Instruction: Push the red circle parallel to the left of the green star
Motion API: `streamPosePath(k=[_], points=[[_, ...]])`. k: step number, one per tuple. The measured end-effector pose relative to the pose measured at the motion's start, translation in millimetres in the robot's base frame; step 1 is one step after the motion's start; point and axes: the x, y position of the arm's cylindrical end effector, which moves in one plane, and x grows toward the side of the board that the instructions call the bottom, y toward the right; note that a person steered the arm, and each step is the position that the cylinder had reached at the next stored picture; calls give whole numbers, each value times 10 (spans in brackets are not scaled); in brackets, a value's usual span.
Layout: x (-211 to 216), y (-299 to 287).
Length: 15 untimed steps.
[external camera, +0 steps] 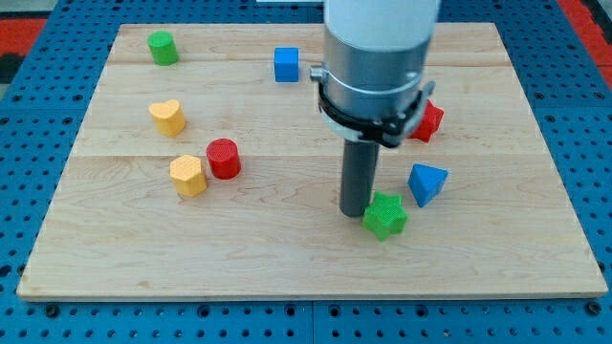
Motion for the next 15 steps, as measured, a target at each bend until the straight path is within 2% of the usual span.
streamPosePath(k=[1,2,3,5,6,8,9,10,12,13,15], points=[[-8,47],[-204,-66],[-198,90],[-158,-153],[-386,-401],[-1194,-808],[-1455,-1326],[-1111,-1701],[-300,-1370],[-297,-1189],[-549,-1255]])
